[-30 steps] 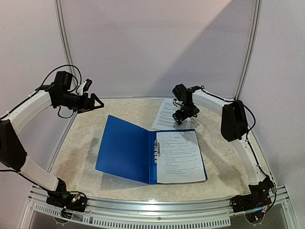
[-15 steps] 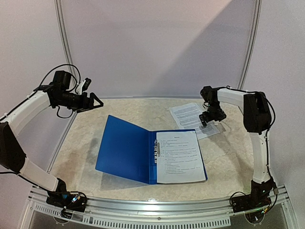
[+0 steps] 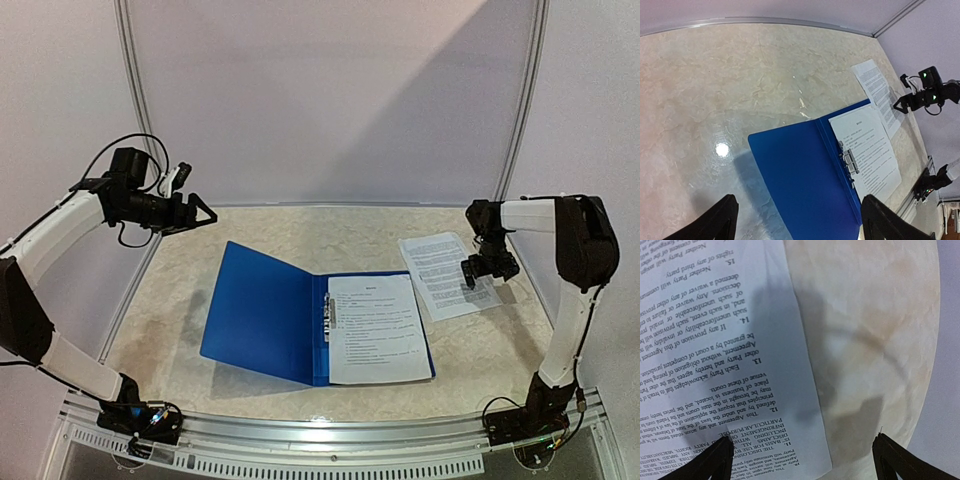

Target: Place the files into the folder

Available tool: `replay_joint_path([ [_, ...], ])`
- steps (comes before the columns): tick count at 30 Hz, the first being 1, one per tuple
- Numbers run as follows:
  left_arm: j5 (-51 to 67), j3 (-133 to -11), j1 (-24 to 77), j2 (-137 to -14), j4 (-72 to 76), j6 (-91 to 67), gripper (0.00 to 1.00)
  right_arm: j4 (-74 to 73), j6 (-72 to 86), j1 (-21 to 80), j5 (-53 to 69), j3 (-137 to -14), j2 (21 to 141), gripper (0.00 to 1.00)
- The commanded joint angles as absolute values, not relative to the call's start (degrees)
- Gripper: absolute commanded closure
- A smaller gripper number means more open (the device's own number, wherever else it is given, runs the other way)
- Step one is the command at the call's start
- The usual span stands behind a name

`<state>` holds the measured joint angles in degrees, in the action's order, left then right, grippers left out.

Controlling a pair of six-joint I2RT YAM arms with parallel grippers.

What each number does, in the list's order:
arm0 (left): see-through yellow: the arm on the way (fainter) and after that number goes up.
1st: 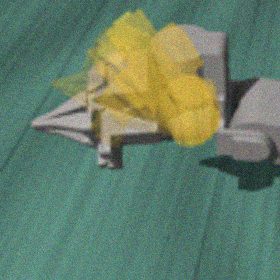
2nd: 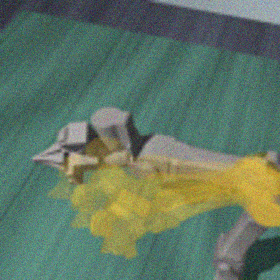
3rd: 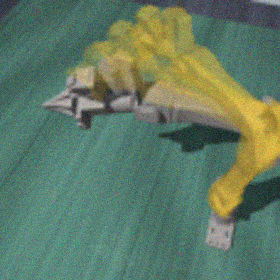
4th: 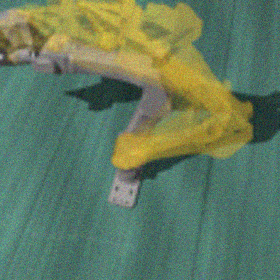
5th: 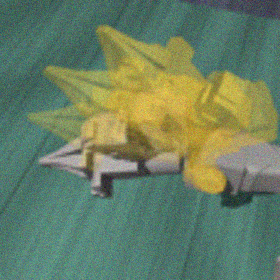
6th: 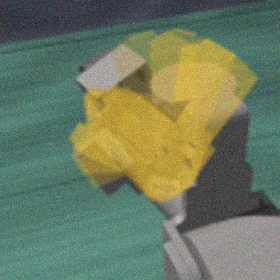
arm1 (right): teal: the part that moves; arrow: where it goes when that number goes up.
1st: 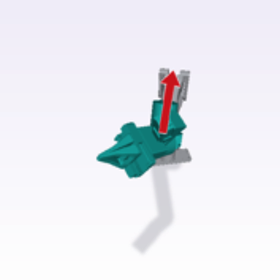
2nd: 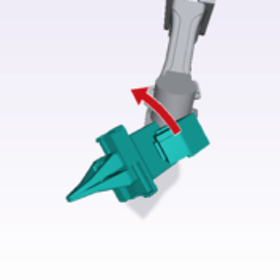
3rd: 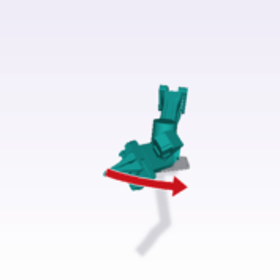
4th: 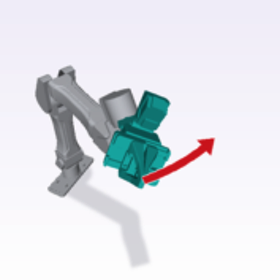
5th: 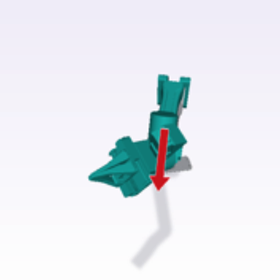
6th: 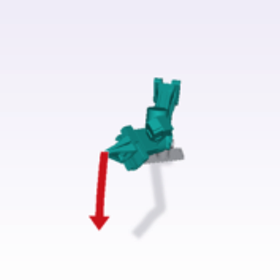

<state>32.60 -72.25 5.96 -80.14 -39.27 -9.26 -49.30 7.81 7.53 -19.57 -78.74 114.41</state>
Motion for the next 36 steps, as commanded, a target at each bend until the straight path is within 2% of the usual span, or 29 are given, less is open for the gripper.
replay_joint_path([
  [1, 33.6, -71.7, 6.2, -78.2, -39.0, -9.1, 0.13, -56.7, 9.0, 7.6, -20.5, -69.5, 111.5, 0.01],
  [5, 33.8, -71.6, 6.2, -77.9, -38.9, -9.2, 0.14, -58.0, 8.4, 7.6, -19.3, -69.3, 105.4, 0.01],
  [9, 34.4, -72.1, 6.3, -78.2, -38.6, -9.7, 0.14, -55.6, 5.5, 7.6, -10.5, -77.5, 103.2, 0.01],
  [16, 34.1, -70.6, 6.2, -76.9, -38.1, -9.6, 0.14, -53.2, 7.1, 3.5, -6.0, -89.4, 113.2, 0.01],
  [27, 34.8, -71.3, 6.3, -78.6, -37.1, -10.2, 0.13, -53.8, 5.6, 2.1, -2.3, -88.2, 124.8, 0.02],
  [30, 34.6, -71.4, 6.2, -78.2, -37.4, -9.9, 0.14, -53.1, 5.9, 1.4, -0.6, -87.4, 125.6, 0.13],
  [33, 34.7, -71.7, 6.2, -78.2, -37.7, -10.0, 0.13, -53.1, 5.8, 1.4, 2.6, -87.5, 126.1, 0.44],
  [36, 34.7, -71.6, 6.3, -78.2, -37.6, -10.0, 0.14, -53.2, 5.5, 1.3, 3.0, -87.2, 125.8, 0.62],
])
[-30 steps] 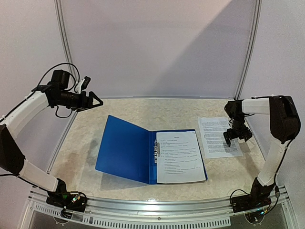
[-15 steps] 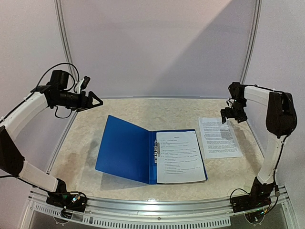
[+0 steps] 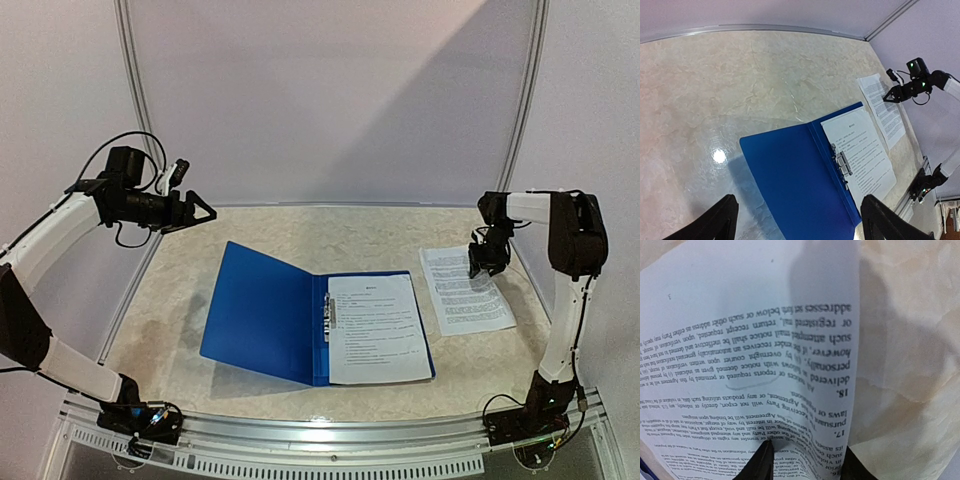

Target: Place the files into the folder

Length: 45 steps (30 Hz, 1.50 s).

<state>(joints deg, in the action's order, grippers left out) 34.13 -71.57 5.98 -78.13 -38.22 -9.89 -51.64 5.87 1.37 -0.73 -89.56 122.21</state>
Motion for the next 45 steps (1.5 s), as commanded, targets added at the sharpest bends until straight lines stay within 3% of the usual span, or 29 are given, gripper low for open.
replay_joint_path([
  [1, 34.7, -71.5, 6.2, -78.1, -37.6, -10.0, 0.14, -53.4, 5.2, 1.3, 2.9, -87.1, 125.7, 0.69],
  [9, 34.9, -71.2, 6.3, -78.1, -37.3, -10.1, 0.14, -56.4, 4.8, 1.4, 3.8, -86.9, 116.9, 0.99],
  [23, 33.7, -63.9, 6.4, -76.4, -32.2, -13.8, 0.14, -62.0, 13.8, 10.8, 13.0, -84.6, 85.6, 1.0],
  [29, 33.1, -61.1, 6.4, -75.8, -30.2, -15.2, 0.14, -57.7, 24.8, 13.8, 24.5, -79.1, 76.8, 1.0],
  [38, 33.0, -54.2, 6.6, -76.1, -24.0, -22.5, 0.17, -38.4, 37.7, 22.1, 29.9, -61.7, 77.4, 1.0],
  [45, 33.0, -53.0, 7.0, -76.1, -22.9, -23.0, 0.19, -29.8, 37.4, 24.2, 34.1, -59.7, 85.5, 1.0],
])
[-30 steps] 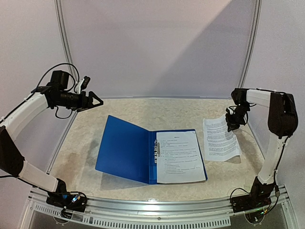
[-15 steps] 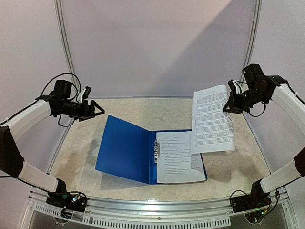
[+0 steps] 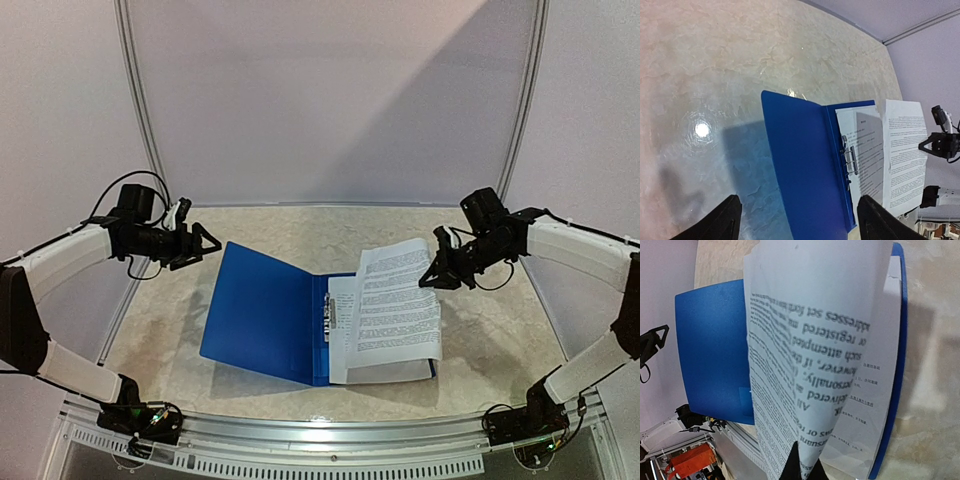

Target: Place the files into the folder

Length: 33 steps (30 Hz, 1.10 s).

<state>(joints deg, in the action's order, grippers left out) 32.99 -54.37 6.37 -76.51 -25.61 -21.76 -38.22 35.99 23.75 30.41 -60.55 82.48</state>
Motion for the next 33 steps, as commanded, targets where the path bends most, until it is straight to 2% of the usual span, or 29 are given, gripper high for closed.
replay_joint_path([
  [1, 33.1, -52.9, 7.1, -76.3, -22.6, -23.1, 0.19, -28.9, 37.4, 24.3, 34.5, -59.4, 86.2, 1.0],
  [8, 32.8, -52.5, 7.7, -77.2, -22.3, -23.1, 0.19, -24.7, 38.3, 25.5, 35.7, -57.8, 91.0, 1.0],
  [21, 32.8, -52.7, 7.7, -77.6, -22.6, -22.7, 0.2, -31.4, 31.2, 25.5, 33.2, -62.4, 98.5, 1.0],
  [33, 32.9, -52.8, 7.9, -77.9, -22.3, -22.8, 0.2, -25.2, 33.1, 25.8, 36.9, -61.5, 101.7, 1.0],
])
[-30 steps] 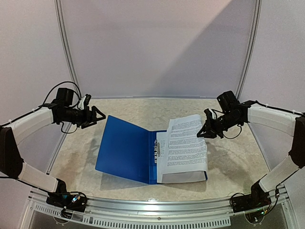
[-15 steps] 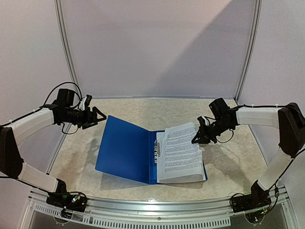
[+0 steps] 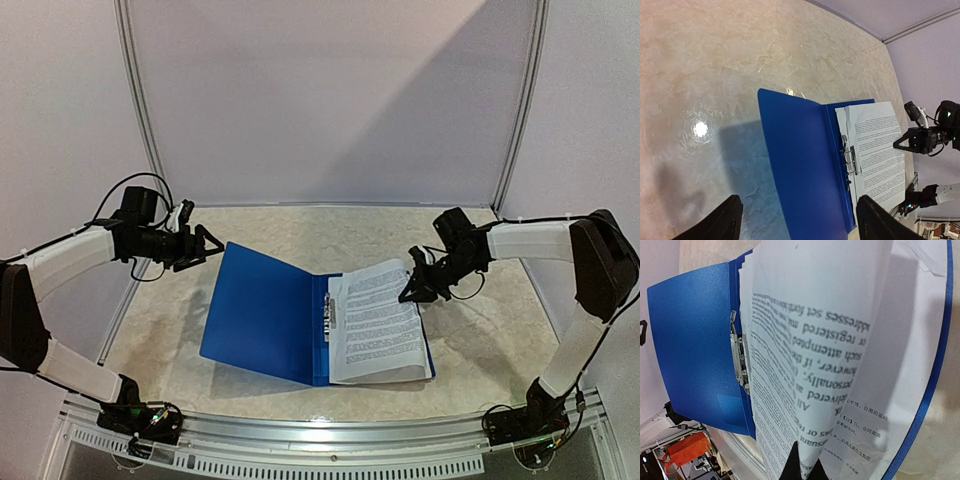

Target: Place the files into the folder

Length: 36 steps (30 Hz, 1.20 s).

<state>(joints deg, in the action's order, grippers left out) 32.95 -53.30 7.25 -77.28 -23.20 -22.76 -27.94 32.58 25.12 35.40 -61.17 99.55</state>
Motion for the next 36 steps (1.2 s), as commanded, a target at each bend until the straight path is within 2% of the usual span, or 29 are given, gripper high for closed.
replay_joint_path([
  [1, 32.9, -52.8, 7.9, -77.9, -22.4, -22.7, 0.2, -25.0, 33.1, 26.0, 37.0, -61.7, 102.1, 1.0],
  [34, 33.1, -53.0, 7.8, -77.8, -22.4, -22.5, 0.2, -23.7, 34.1, 27.6, 34.7, -63.8, 105.7, 1.0],
  [36, 33.1, -53.0, 7.9, -77.8, -22.4, -22.4, 0.2, -24.0, 33.9, 27.6, 34.5, -64.0, 105.8, 0.97],
])
